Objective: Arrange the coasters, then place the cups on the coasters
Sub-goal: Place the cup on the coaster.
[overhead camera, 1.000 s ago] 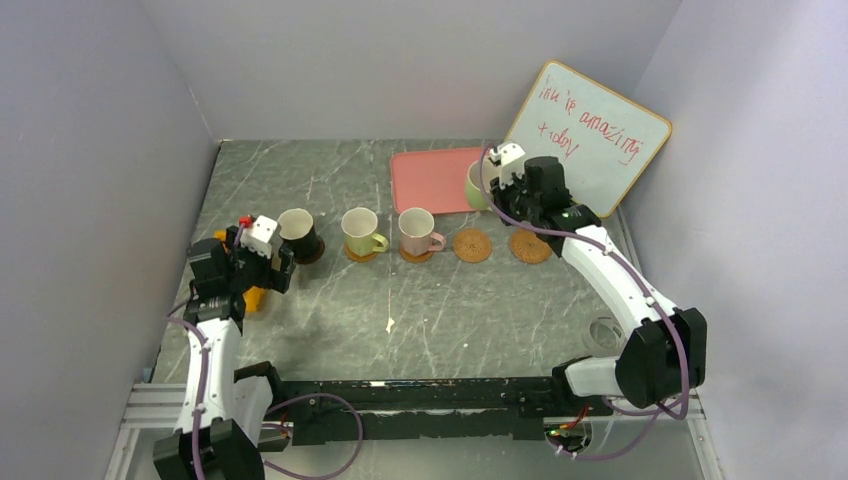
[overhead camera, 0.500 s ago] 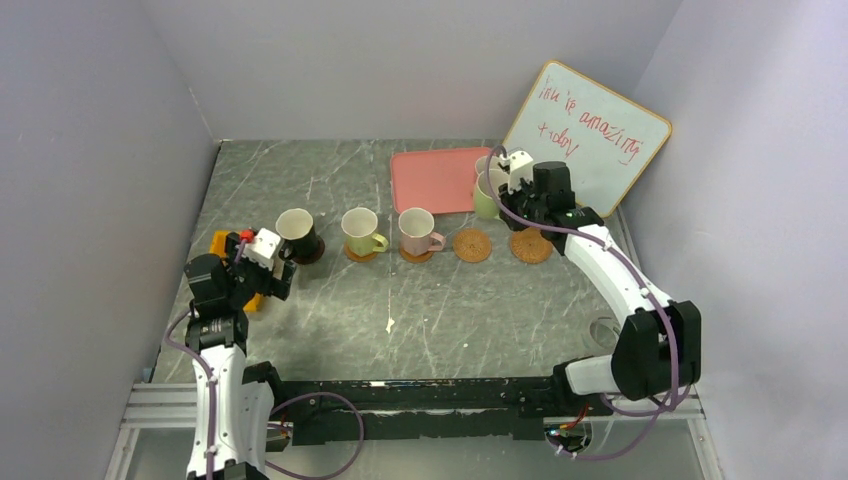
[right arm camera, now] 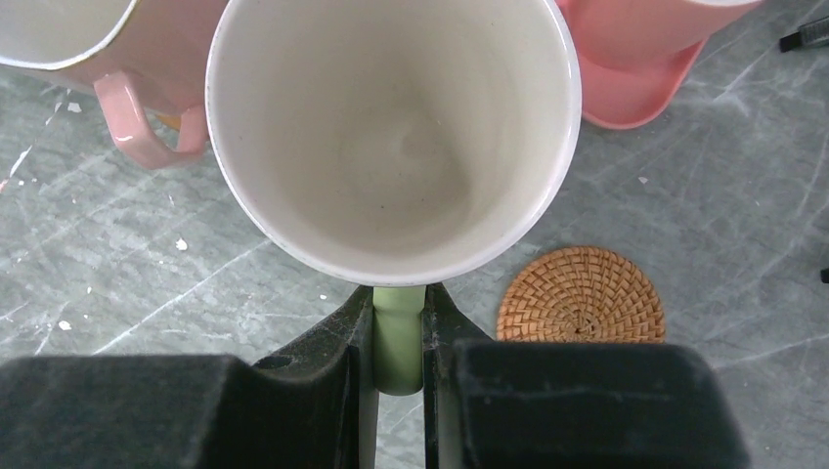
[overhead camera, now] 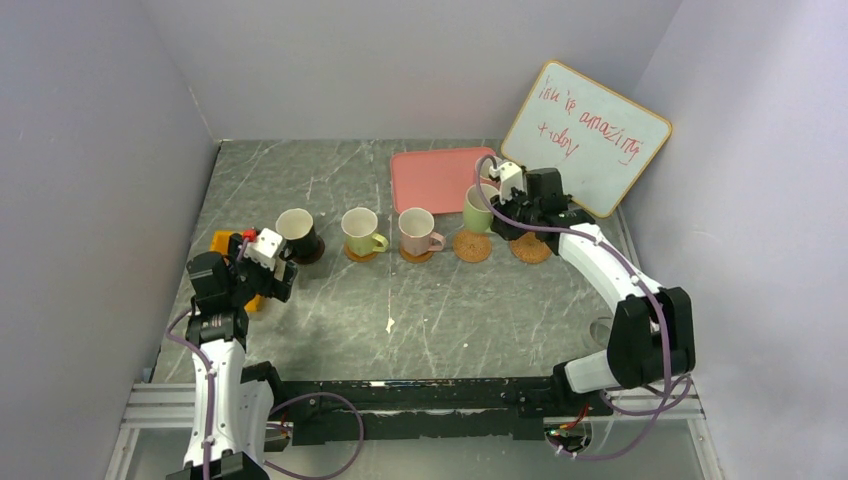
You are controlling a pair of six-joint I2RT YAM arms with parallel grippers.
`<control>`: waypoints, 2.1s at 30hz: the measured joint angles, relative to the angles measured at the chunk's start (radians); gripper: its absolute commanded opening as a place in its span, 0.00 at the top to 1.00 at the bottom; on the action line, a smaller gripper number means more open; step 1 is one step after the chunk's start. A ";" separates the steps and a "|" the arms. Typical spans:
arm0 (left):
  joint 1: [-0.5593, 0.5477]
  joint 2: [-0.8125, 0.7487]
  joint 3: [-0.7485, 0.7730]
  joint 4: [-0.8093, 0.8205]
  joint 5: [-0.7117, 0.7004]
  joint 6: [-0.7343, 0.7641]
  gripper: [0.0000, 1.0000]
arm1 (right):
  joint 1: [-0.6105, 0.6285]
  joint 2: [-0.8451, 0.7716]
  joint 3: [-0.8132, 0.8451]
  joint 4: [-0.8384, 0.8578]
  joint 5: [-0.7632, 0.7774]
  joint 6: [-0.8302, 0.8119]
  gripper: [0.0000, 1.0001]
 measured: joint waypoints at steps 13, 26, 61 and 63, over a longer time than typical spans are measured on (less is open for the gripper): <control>0.000 -0.005 0.000 -0.002 0.000 0.007 0.04 | 0.000 0.028 -0.029 0.003 -0.012 -0.051 1.00; 0.000 -0.006 0.000 -0.002 0.000 0.007 0.04 | 0.000 0.023 -0.138 0.092 -0.033 -0.075 1.00; 0.000 -0.005 0.000 -0.002 0.001 0.008 0.04 | 0.019 0.023 -0.201 0.186 -0.034 -0.123 1.00; 0.000 -0.005 0.000 -0.002 0.001 0.008 0.04 | 0.019 0.023 -0.204 0.193 -0.034 -0.124 1.00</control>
